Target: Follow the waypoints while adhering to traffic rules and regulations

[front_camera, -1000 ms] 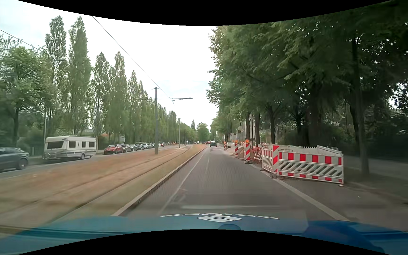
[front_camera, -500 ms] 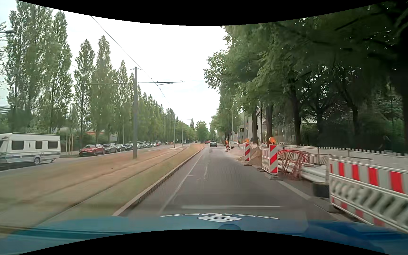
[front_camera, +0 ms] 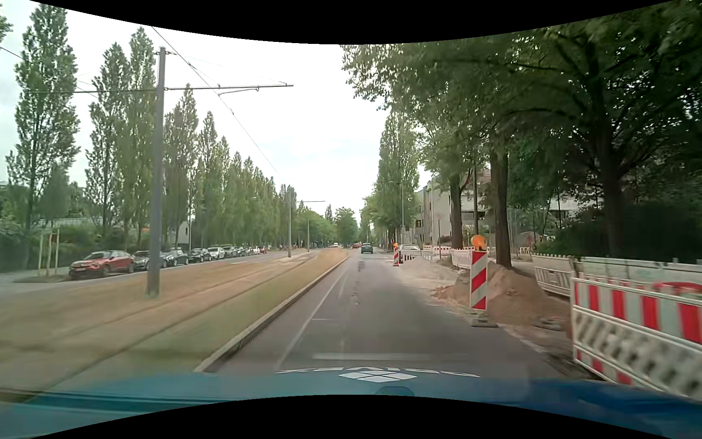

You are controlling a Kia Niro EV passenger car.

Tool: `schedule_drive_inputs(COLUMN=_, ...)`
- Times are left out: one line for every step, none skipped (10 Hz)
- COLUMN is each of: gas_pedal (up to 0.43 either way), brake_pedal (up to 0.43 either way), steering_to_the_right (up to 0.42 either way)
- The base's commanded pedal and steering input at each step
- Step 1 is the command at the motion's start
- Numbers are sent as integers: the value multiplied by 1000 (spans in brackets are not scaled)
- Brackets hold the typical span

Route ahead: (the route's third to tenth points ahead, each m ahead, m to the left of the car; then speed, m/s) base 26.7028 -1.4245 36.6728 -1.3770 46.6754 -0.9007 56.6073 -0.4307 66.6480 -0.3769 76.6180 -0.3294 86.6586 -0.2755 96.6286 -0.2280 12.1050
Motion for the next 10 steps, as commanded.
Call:
schedule_drive_inputs(gas_pedal=169, brake_pedal=0, steering_to_the_right=-1)
schedule_drive_inputs(gas_pedal=169, brake_pedal=0, steering_to_the_right=-2)
schedule_drive_inputs(gas_pedal=169, brake_pedal=0, steering_to_the_right=-2)
schedule_drive_inputs(gas_pedal=169, brake_pedal=0, steering_to_the_right=-1)
schedule_drive_inputs(gas_pedal=169, brake_pedal=0, steering_to_the_right=-2)
schedule_drive_inputs(gas_pedal=169, brake_pedal=0, steering_to_the_right=-2)
schedule_drive_inputs(gas_pedal=169, brake_pedal=0, steering_to_the_right=-2)
schedule_drive_inputs(gas_pedal=169, brake_pedal=0, steering_to_the_right=-2)
schedule_drive_inputs(gas_pedal=169, brake_pedal=0, steering_to_the_right=-2)
schedule_drive_inputs(gas_pedal=169, brake_pedal=0, steering_to_the_right=-1)
